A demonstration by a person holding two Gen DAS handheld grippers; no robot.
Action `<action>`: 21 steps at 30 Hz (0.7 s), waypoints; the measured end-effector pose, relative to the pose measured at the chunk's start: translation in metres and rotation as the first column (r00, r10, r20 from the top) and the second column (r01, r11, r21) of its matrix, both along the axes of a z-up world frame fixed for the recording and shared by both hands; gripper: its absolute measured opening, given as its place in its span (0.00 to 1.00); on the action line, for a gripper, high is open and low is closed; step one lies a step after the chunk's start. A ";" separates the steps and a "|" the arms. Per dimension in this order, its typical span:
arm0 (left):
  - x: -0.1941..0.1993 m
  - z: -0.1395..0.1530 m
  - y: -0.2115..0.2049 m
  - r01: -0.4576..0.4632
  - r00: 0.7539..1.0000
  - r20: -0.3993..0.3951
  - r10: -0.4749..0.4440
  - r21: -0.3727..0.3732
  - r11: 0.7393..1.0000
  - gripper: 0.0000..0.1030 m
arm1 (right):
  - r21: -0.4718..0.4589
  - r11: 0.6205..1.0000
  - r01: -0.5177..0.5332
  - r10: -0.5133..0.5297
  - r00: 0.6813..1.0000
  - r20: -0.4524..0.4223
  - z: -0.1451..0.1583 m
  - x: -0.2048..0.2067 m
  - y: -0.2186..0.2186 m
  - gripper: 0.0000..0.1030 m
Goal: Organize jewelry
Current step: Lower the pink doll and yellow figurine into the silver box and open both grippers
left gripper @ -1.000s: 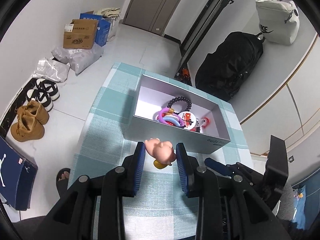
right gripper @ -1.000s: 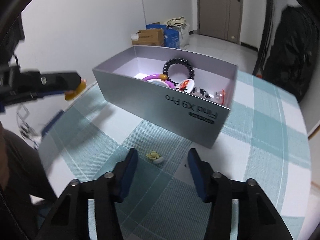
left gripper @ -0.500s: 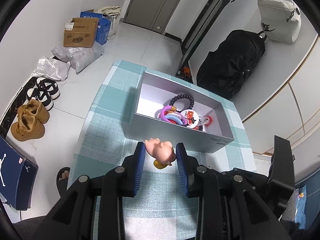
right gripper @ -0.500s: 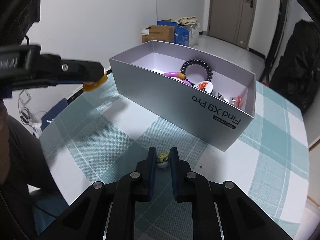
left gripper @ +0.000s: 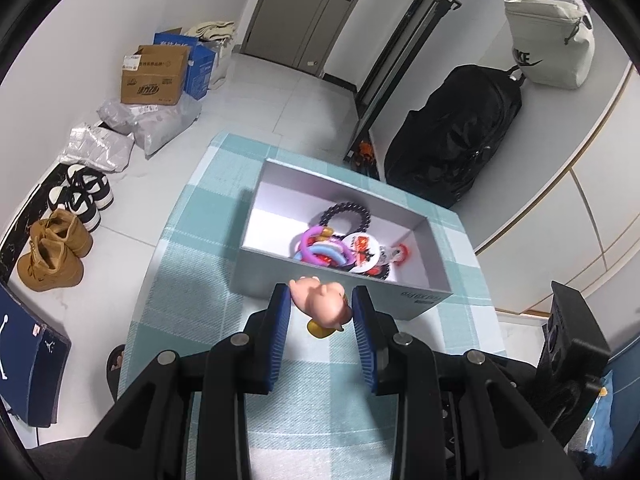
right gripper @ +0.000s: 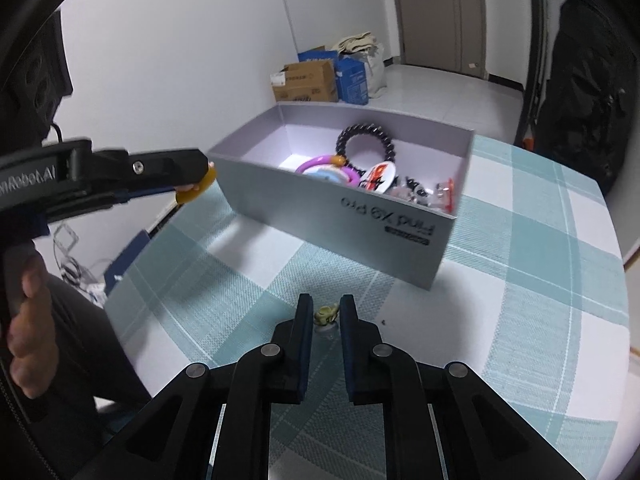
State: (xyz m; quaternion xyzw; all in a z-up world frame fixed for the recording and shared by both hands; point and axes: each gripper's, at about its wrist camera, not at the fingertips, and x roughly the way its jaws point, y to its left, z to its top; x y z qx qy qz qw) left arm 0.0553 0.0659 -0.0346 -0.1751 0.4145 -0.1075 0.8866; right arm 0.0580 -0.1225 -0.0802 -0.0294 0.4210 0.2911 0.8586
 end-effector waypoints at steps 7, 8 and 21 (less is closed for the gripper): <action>0.005 0.007 -0.006 0.015 0.999 0.030 -0.015 -0.020 1.000 0.25 | 0.056 0.998 0.039 -0.041 0.998 0.042 0.023 0.000 -0.015 0.12; 0.006 0.008 -0.007 0.016 0.999 0.035 -0.015 -0.026 1.000 0.25 | 0.068 0.997 0.038 -0.042 0.998 0.049 0.028 0.000 -0.016 0.12; 0.027 0.016 -0.014 0.049 0.997 0.062 -0.046 -0.044 0.998 0.25 | 0.152 0.987 0.053 -0.067 0.993 0.095 0.066 0.024 -0.032 0.12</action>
